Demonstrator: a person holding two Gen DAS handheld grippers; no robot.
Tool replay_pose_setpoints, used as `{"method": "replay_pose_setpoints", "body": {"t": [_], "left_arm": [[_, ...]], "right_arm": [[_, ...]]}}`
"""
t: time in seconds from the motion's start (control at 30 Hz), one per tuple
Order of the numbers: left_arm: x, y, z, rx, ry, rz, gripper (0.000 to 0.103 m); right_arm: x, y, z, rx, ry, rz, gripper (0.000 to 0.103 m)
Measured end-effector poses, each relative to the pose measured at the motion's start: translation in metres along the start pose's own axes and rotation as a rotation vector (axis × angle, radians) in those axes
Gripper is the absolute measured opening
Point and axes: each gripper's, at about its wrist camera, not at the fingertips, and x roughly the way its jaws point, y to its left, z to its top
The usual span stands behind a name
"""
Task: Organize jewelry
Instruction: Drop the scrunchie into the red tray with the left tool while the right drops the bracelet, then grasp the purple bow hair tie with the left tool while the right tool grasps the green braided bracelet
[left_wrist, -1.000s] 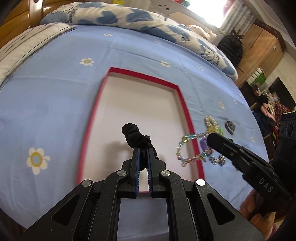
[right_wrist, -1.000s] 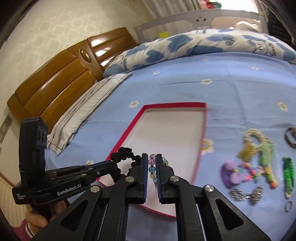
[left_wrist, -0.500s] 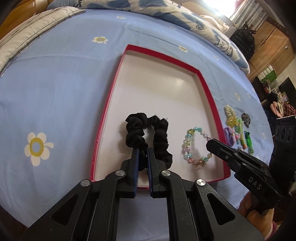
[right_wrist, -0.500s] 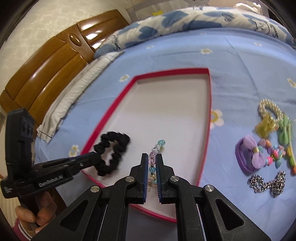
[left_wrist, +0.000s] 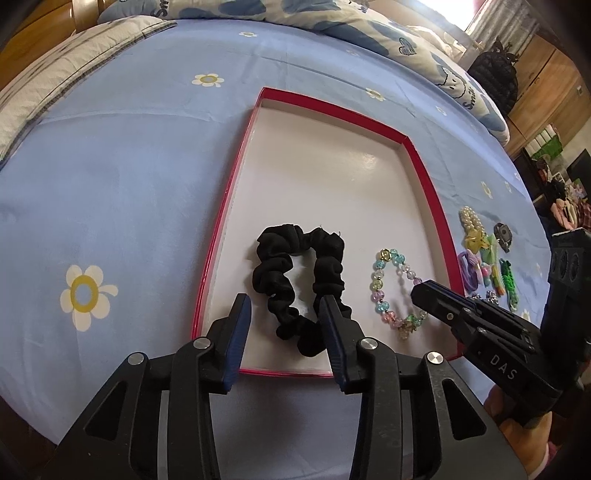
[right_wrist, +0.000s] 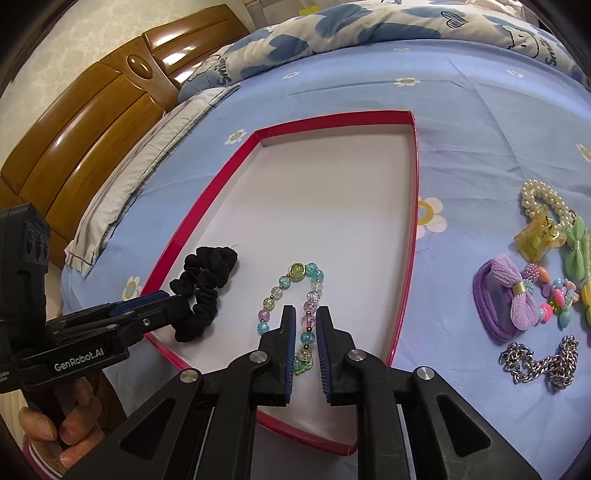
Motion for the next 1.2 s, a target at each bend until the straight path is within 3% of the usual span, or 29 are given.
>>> {"method": "replay_pose_setpoints", "body": {"t": [0.17,0.33,0.53,0.8,1.2], "left_arm": [[-0.008,-0.003,-0.002,0.006,-0.015,0.01,0.045],[-0.019,-0.005,-0.001,0.001,-0.035,0.002,0.048],[-0.026,-0.019,0.002,0.023,-0.044,-0.016,0.048],[-0.021,-0.065,0.0,0.104,-0.026,-0.059,0.048],[-0.003,-0.151,-0.005,0.273,0.017,-0.111,0.048]], "right_arm": [[-0.006,0.002,0.0,-0.003,-0.015,0.007,0.036],[-0.021,-0.002,-0.001,0.013,-0.045,0.011,0.036],[-0.068,-0.021,-0.011,0.054,-0.141,-0.005,0.04],[-0.119,-0.085,-0.038,0.193,-0.201,-0.108,0.043],[-0.149,-0.149,-0.059,0.323,-0.242,-0.196,0.044]]}}
